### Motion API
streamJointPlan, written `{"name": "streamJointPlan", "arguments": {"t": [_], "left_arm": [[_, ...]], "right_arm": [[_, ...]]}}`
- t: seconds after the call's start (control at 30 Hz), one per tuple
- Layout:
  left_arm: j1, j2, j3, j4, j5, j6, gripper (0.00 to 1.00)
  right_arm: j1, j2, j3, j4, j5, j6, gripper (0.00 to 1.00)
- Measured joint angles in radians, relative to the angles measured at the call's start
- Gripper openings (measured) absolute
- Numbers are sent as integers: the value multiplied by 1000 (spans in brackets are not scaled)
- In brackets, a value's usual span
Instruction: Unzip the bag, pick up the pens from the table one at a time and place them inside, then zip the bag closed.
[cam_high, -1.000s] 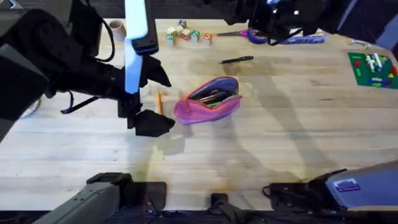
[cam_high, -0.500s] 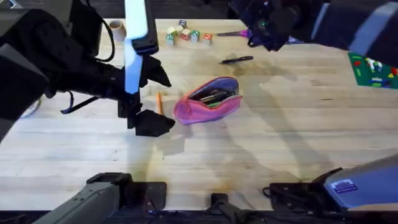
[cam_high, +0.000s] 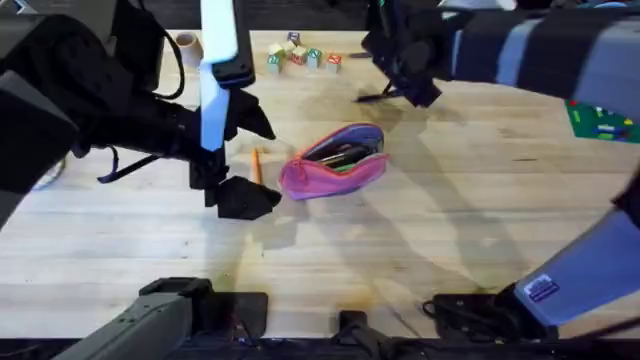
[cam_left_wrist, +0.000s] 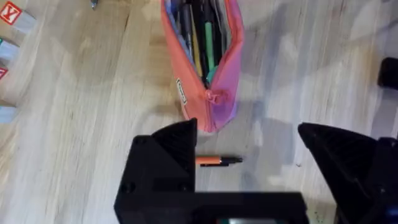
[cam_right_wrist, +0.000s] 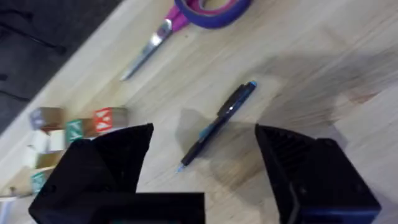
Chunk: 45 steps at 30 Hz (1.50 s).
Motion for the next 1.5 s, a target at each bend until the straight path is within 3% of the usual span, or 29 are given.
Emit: {"name": "streamJointPlan", "arguments": {"t": [0.6, 0.77, 1.17, 1.27, 1.33, 1.4, 1.5], "left_arm": [[0, 0, 0, 0, 0, 0, 994], [0, 0, 0, 0, 0, 0, 995], [0, 0, 0, 0, 0, 0, 995], [0, 0, 0, 0, 0, 0, 995], [0, 0, 0, 1, 0, 0, 995], [0, 0, 0, 0, 0, 0, 995], [0, 0, 0, 0, 0, 0, 995]], "right_arm": [[6, 161, 19, 33, 34, -8, 991], [10, 172, 27, 15, 55, -17, 905], [15, 178, 48, -104, 68, -39, 815], [17, 178, 48, -111, 75, -40, 767], [16, 178, 48, -123, 85, -41, 605], [15, 178, 48, -133, 96, -39, 509], [15, 178, 48, -134, 100, -39, 500]]}}
